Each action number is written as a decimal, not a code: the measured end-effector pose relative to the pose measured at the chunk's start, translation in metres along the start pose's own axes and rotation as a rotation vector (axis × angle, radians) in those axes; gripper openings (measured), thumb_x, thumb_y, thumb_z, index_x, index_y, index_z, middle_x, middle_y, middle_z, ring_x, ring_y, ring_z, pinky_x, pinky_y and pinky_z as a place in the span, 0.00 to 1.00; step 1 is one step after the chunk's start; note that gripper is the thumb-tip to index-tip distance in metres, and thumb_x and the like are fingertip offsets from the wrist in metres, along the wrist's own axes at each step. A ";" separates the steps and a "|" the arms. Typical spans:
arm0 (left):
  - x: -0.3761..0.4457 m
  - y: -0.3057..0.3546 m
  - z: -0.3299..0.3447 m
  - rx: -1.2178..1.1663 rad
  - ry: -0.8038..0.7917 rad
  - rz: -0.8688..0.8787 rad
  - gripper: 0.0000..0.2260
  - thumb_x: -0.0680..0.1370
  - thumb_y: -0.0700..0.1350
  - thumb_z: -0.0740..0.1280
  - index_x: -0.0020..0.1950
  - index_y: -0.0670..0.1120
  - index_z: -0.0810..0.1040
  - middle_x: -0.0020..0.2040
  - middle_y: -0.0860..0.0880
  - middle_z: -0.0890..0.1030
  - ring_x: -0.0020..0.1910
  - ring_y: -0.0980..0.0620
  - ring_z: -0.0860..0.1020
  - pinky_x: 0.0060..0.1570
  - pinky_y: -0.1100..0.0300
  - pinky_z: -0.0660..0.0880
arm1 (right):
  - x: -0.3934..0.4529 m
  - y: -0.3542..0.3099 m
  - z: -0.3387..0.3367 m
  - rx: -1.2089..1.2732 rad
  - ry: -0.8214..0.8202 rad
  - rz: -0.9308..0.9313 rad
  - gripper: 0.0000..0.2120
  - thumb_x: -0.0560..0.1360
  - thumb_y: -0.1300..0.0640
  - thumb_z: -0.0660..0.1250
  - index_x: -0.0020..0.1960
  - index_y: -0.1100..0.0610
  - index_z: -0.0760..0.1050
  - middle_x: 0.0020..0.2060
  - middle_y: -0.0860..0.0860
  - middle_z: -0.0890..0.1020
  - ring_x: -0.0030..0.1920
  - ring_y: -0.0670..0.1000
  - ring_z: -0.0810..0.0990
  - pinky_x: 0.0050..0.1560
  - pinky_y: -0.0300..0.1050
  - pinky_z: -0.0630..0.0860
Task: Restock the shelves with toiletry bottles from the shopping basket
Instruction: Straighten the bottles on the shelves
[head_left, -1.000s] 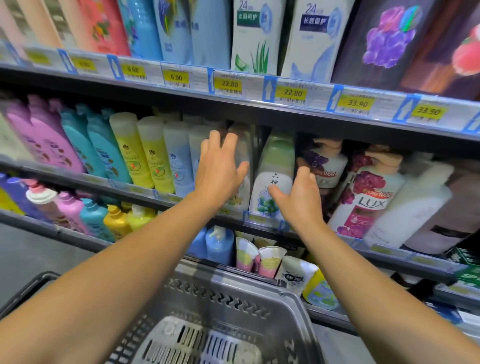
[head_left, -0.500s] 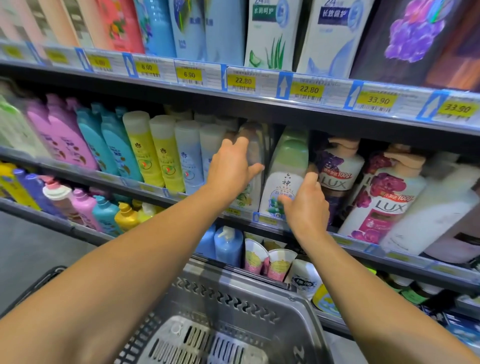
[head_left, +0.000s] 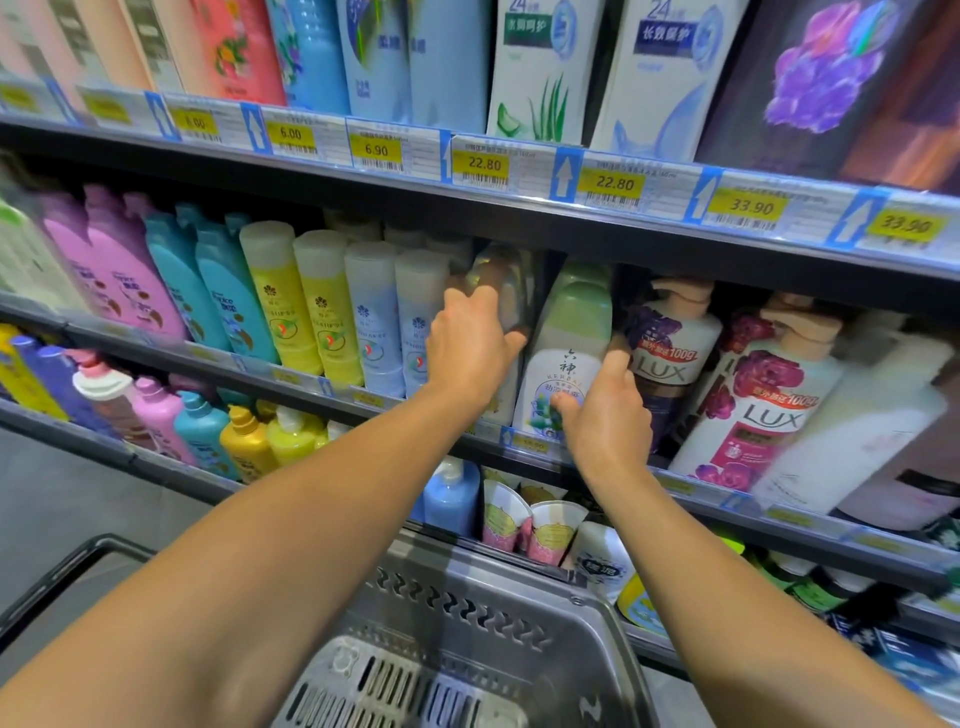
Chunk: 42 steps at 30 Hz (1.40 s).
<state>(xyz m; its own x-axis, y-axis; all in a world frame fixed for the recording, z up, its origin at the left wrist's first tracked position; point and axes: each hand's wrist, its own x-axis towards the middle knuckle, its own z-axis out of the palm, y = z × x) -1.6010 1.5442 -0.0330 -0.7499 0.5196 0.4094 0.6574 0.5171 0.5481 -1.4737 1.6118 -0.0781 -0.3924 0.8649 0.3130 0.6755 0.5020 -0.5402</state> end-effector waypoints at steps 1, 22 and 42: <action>0.000 -0.001 0.000 -0.002 0.002 0.004 0.17 0.74 0.53 0.72 0.54 0.44 0.73 0.46 0.47 0.63 0.43 0.42 0.71 0.41 0.52 0.66 | -0.001 0.000 0.000 -0.003 0.002 0.000 0.25 0.73 0.50 0.72 0.59 0.56 0.61 0.54 0.57 0.76 0.49 0.65 0.78 0.38 0.50 0.66; -0.007 -0.001 -0.009 0.048 -0.012 0.011 0.18 0.74 0.54 0.71 0.57 0.46 0.70 0.53 0.42 0.69 0.43 0.39 0.72 0.38 0.51 0.67 | 0.000 0.002 0.002 0.042 -0.018 0.012 0.26 0.73 0.51 0.73 0.60 0.56 0.60 0.55 0.57 0.76 0.50 0.65 0.78 0.39 0.51 0.70; -0.041 0.033 -0.041 0.046 -0.010 0.206 0.27 0.74 0.51 0.69 0.72 0.49 0.67 0.69 0.45 0.68 0.65 0.40 0.67 0.59 0.45 0.71 | -0.024 0.030 -0.067 0.098 0.048 -0.029 0.32 0.73 0.52 0.71 0.72 0.56 0.62 0.66 0.54 0.70 0.62 0.57 0.73 0.52 0.49 0.72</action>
<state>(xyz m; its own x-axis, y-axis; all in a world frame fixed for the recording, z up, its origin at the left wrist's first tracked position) -1.5511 1.5123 -0.0021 -0.5989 0.6240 0.5020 0.7995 0.4296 0.4199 -1.4024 1.6058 -0.0499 -0.3787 0.8504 0.3652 0.5991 0.5260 -0.6036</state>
